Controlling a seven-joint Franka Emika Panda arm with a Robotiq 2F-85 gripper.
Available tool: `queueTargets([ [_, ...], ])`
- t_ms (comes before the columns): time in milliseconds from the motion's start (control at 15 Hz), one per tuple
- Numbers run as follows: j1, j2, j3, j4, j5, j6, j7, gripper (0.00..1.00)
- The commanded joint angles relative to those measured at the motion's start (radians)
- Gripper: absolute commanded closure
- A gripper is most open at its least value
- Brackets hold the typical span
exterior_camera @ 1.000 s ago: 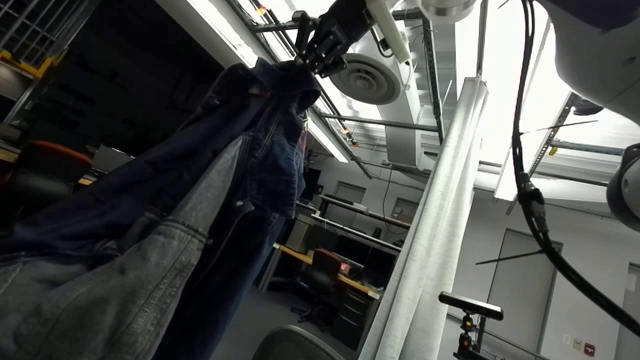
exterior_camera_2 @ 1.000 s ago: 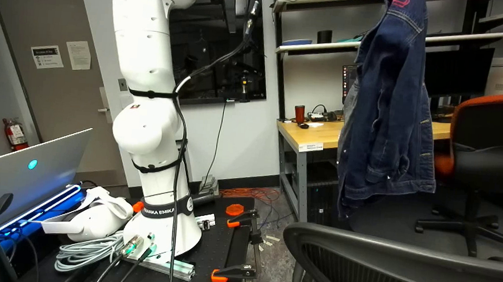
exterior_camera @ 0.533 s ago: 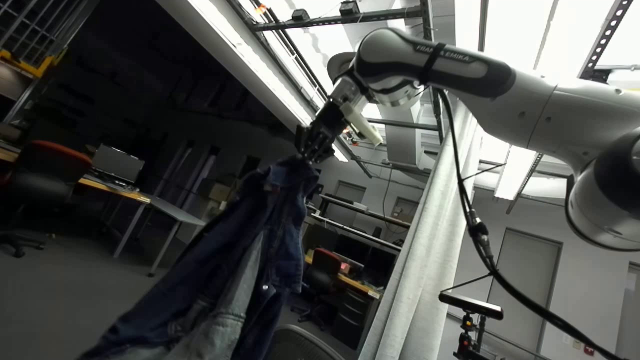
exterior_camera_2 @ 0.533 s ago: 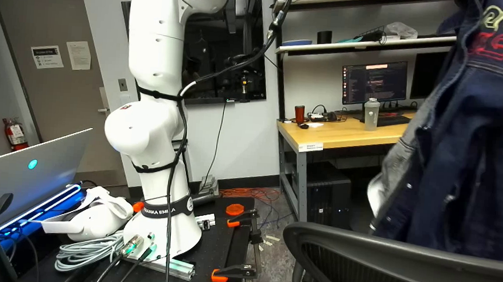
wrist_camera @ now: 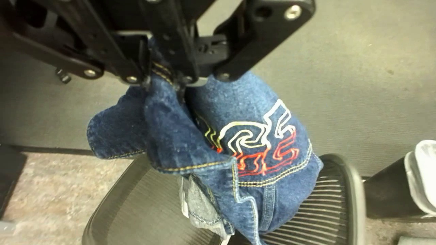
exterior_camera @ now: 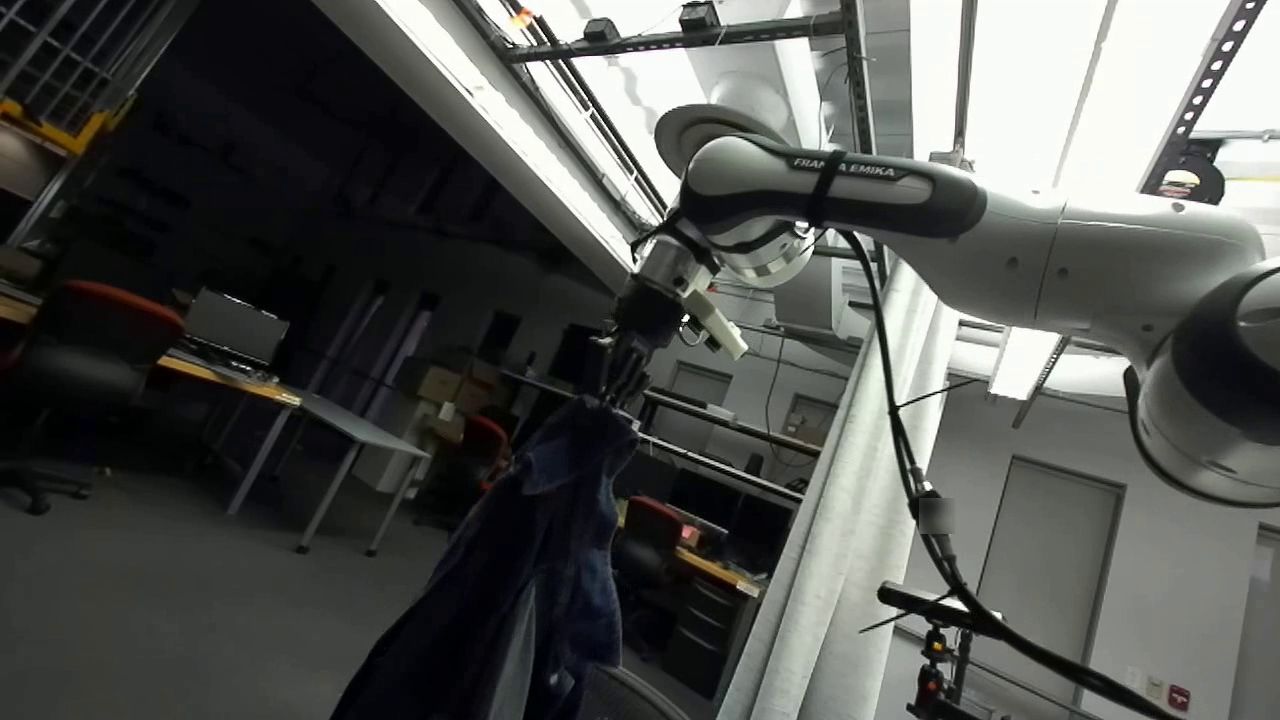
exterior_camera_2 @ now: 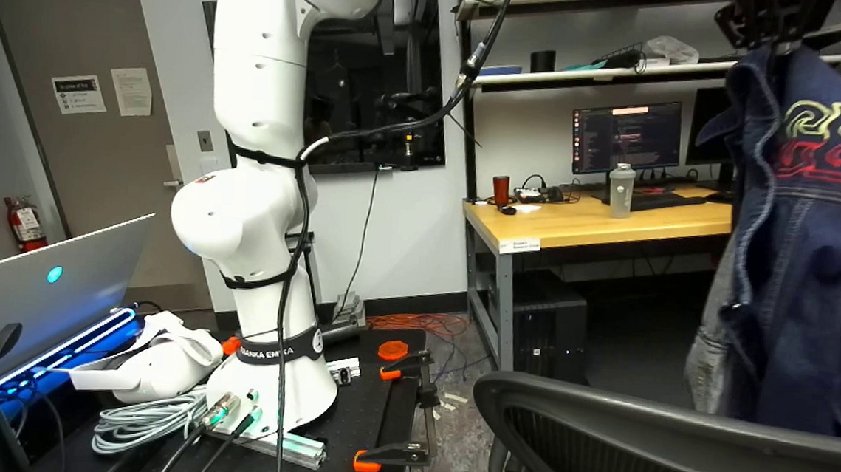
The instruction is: Take the jacket off the back of the chair and put it on the seat
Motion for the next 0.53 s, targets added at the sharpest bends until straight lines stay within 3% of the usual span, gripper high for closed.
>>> queueTargets([
  [0,-0.004,-0.138,0.034,-0.253,0.099,0.051,-0.047,0.97],
  [333,0.041,-0.188,-0.023,-0.45,0.151,0.081,-0.039,0.97],
  [400,0.044,-0.197,-0.029,-0.482,0.138,0.099,-0.036,0.64],
  [467,0.047,-0.209,-0.035,-0.523,0.124,0.128,-0.039,0.63],
])
